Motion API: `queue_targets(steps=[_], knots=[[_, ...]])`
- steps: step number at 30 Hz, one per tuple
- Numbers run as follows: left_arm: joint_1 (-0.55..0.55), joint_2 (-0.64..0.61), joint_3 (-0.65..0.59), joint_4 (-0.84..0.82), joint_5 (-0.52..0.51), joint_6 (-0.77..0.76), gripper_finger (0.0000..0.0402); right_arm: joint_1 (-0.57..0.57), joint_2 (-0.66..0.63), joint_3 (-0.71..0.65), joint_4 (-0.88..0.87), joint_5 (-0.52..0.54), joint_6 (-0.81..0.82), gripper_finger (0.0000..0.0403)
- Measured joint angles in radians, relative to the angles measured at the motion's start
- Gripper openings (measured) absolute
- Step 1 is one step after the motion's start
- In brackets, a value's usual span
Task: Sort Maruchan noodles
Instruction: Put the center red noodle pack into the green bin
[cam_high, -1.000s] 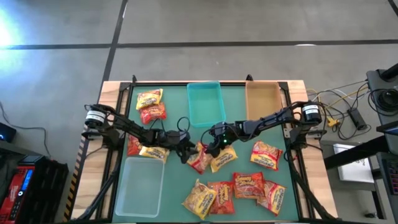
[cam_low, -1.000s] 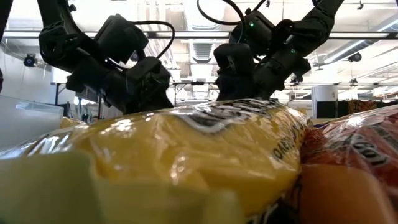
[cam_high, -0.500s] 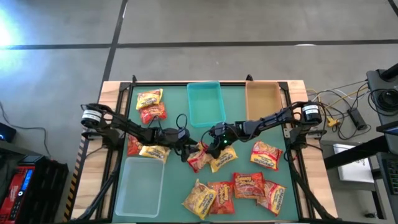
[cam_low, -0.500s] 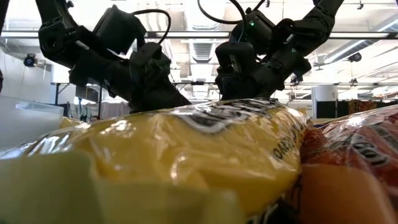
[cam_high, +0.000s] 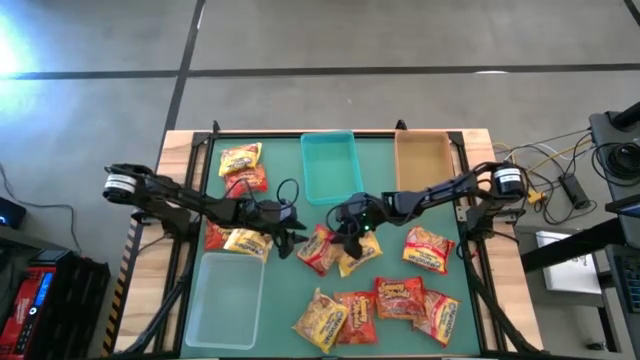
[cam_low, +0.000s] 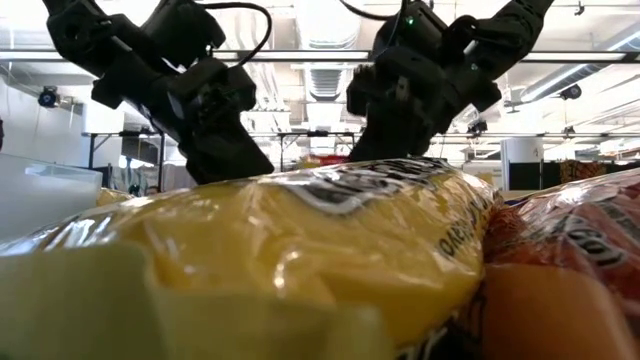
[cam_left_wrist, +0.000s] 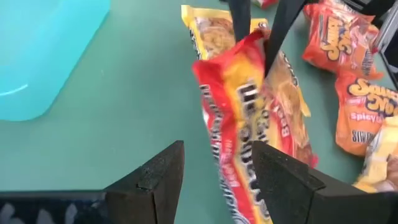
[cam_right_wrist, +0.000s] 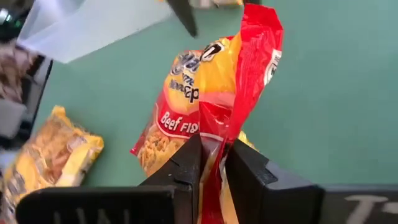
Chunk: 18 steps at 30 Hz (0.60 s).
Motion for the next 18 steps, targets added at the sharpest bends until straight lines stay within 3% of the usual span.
queue_targets(steps=[7, 18], knots=[[-0.001, 0.0, -0.001, 0.078, 0.098, 0.026, 0.0174, 0.005, -0.021, 0.0, -0.002, 0.0, -0.202, 0.0055], [-0.001, 0.007, -0.001, 0.096, 0.093, 0.019, 0.0187, 0.018, -0.034, 0.001, -0.002, 0.0, -0.331, 0.0055]])
